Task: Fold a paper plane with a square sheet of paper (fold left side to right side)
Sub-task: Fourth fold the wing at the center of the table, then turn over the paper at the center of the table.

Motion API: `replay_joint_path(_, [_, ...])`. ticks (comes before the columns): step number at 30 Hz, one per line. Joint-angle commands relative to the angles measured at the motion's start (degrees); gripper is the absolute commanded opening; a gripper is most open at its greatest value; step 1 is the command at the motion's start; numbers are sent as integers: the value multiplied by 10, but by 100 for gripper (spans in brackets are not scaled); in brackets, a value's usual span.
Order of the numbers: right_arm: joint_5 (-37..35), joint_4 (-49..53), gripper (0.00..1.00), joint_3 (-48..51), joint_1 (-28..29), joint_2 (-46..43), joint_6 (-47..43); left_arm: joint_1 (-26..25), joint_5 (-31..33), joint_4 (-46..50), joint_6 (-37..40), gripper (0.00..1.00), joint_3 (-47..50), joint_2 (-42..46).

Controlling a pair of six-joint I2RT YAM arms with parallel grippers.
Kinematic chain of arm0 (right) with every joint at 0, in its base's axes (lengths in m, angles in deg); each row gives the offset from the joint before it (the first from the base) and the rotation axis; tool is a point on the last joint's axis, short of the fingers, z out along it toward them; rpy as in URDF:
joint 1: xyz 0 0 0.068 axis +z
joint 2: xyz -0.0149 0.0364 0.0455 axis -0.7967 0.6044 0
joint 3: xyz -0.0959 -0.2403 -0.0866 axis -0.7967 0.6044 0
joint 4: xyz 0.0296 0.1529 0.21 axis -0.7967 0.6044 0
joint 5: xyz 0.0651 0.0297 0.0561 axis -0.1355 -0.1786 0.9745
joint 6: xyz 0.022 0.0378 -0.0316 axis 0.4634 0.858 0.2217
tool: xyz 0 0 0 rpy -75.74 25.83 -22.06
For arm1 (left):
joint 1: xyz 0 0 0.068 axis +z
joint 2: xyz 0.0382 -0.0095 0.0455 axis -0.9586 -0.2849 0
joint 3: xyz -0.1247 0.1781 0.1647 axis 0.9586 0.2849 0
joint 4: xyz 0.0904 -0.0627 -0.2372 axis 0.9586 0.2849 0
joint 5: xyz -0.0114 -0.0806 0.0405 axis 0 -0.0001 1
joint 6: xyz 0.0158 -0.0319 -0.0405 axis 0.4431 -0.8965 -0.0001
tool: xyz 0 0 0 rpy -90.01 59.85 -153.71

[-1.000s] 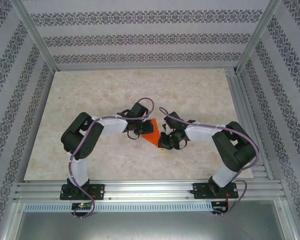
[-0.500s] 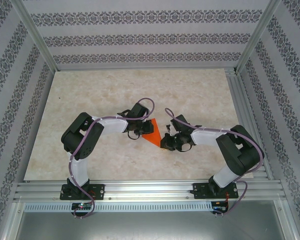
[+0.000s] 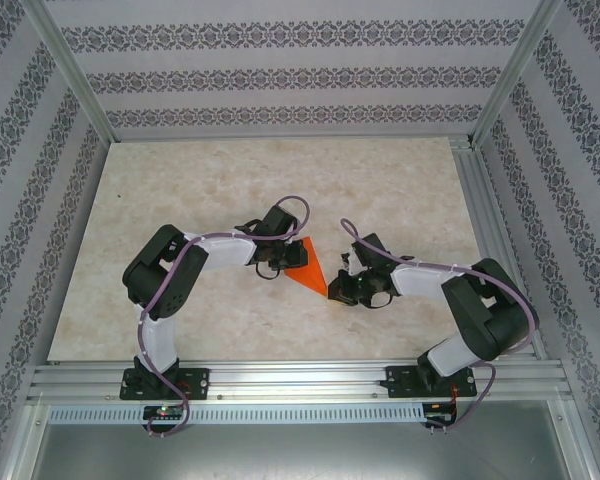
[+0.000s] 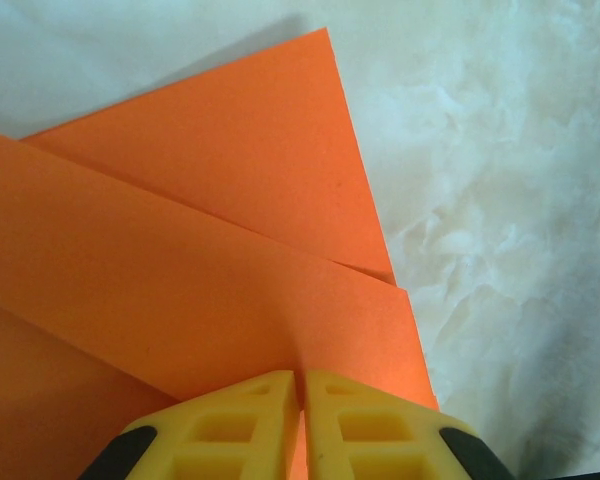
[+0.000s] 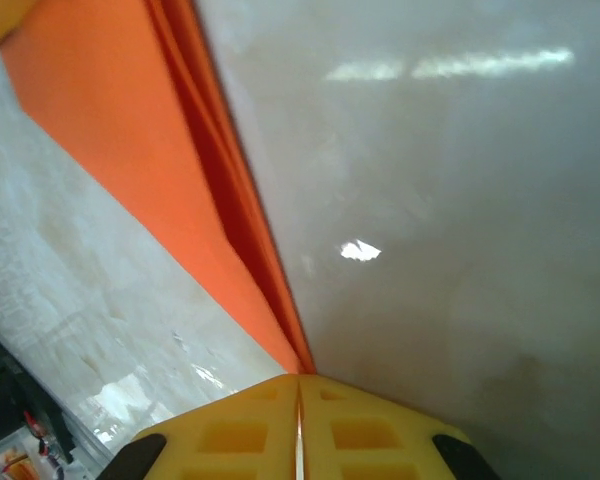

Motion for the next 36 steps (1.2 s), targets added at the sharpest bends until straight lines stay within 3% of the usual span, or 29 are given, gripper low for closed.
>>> replay_joint_path(1, [-41, 114, 10, -26, -4, -14, -17, 1, 59, 45, 4, 15, 5, -31])
replay_joint_path(7, [-40, 130, 11, -38, -8, -21, -32, 1, 38, 37, 3, 18, 3, -17])
replay_joint_path(12, [-81, 165, 27, -67, -15, -98, -69, 2, 12, 57, 7, 22, -28, 26])
replay_joint_path(18, [-68, 146, 31, -93, -19, -94, -102, 15, -6, 95, 12, 29, -63, 92])
replay_joint_path(23, [-59, 85, 40, -97, -19, -85, -103, 38, 5, 96, -4, 38, -14, 150])
replay_joint_path(28, [-64, 45, 50, -101, -20, -76, -107, 45, -26, 32, -40, 42, 46, 147])
replay_joint_path(36, [-59, 29, 52, -87, -21, -90, -104, 47, -73, -111, -95, 47, 73, 77])
